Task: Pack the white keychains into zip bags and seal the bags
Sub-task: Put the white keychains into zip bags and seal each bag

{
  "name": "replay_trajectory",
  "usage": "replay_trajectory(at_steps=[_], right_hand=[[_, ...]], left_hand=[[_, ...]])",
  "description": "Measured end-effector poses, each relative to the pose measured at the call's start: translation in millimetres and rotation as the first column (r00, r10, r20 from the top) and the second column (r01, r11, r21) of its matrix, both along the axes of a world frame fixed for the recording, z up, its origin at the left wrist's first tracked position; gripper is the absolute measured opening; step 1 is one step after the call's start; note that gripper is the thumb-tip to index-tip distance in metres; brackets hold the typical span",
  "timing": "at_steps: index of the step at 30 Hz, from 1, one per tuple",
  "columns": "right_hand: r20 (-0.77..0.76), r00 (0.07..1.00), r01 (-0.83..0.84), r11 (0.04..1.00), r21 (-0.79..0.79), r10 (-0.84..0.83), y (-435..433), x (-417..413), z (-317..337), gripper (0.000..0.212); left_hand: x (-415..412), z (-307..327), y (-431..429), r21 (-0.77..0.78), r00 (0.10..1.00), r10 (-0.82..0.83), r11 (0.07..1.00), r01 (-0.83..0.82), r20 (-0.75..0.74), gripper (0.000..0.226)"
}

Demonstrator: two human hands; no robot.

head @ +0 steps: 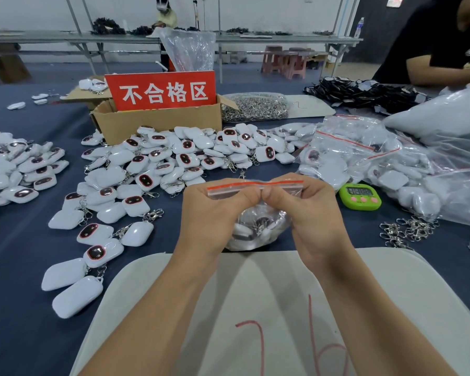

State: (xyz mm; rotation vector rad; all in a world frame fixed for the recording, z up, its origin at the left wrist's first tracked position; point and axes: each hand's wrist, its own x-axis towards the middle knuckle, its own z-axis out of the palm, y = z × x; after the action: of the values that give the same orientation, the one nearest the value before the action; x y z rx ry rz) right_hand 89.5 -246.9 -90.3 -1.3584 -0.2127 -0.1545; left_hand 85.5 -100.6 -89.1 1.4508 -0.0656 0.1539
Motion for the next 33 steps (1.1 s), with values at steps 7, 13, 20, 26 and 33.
replay_trajectory(at_steps=[7, 13, 20, 26, 33], right_hand=[[-0.041, 0.999, -0.028, 0.997, 0.067, 0.031, 0.2, 0.7, 0.9, 0.008], [-0.074, 0.996, -0.049, 0.991, 0.123, 0.058, -1.6, 0.2, -1.3, 0.008], [-0.061, 0.997, -0.031, 0.994, 0.107, 0.038, -1.0, 2.6, -1.7, 0.015], [-0.104, 0.992, -0.051, 0.988, 0.144, 0.067, -8.3, 5.5, -3.3, 0.008], [-0.119, 0.993, 0.033, 0.99, 0.136, -0.017, -9.5, 7.4, -4.9, 0.006]], left_hand=[[0.3, -1.1, -1.8, 0.017, 1.0, 0.01, 1.0, -0.011, 0.014, 0.01], [2.2, -1.1, -2.0, 0.005, 0.998, 0.061, 0.998, -0.061, -0.004, 0.004], [5.1, -3.0, 0.4, -0.032, 0.994, 0.094, 0.995, -0.096, -0.057, 0.019], [3.5, 0.6, -0.2, -0.06, 0.997, 0.051, 0.997, -0.054, -0.049, 0.014], [4.5, 1.4, 3.9, -0.077, 0.992, 0.092, 0.992, -0.098, -0.082, 0.016]])
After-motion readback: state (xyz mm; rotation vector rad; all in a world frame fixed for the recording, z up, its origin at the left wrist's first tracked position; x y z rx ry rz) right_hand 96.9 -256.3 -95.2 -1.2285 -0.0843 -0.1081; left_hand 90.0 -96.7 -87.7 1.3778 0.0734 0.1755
